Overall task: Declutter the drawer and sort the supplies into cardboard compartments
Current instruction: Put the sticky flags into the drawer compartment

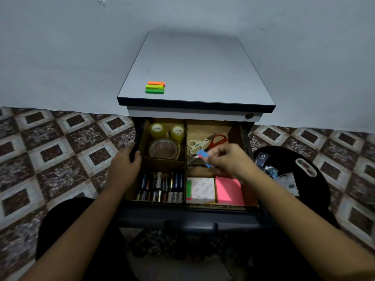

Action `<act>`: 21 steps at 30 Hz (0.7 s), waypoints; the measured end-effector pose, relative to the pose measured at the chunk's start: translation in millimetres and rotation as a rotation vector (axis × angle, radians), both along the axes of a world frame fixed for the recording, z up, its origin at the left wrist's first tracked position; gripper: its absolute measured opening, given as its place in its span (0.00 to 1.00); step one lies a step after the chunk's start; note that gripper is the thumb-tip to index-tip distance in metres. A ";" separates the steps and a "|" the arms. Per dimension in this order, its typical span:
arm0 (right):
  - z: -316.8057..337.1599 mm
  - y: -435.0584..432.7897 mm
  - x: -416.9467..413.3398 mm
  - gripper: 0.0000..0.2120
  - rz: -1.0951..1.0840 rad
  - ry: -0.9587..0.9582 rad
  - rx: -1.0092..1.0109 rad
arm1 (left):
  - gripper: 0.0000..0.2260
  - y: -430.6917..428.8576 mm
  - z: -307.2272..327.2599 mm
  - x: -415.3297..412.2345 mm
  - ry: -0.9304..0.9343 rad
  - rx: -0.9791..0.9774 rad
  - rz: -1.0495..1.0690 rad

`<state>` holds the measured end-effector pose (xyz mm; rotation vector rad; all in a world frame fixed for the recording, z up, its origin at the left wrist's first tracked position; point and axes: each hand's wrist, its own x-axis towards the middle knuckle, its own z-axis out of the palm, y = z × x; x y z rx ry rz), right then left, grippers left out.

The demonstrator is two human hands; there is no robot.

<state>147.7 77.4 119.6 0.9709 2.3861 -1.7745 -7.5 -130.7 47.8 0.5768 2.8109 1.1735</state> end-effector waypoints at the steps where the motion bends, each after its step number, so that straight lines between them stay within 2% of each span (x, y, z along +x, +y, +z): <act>1: -7.2 -2.9 4.8 0.03 0.008 -0.034 0.010 | 0.19 0.1 -0.2 -0.1 0.002 -0.008 -0.001; 3: -20.3 -8.4 10.1 0.01 0.026 -0.094 0.054 | 0.19 0.6 -0.4 -0.7 0.009 -0.019 -0.003; 7: -42.6 -14.5 11.6 0.07 0.050 -0.151 0.197 | 0.18 0.9 -0.2 -0.2 0.012 -0.014 -0.001; 11: -53.9 -20.4 9.1 0.06 0.125 -0.212 0.375 | 0.18 -0.4 -1.1 -0.7 0.017 -0.016 -0.004; 21: -69.2 -33.7 4.4 0.08 0.149 -0.261 0.515 | 0.19 -0.5 -1.9 -3.0 0.017 -0.030 -0.004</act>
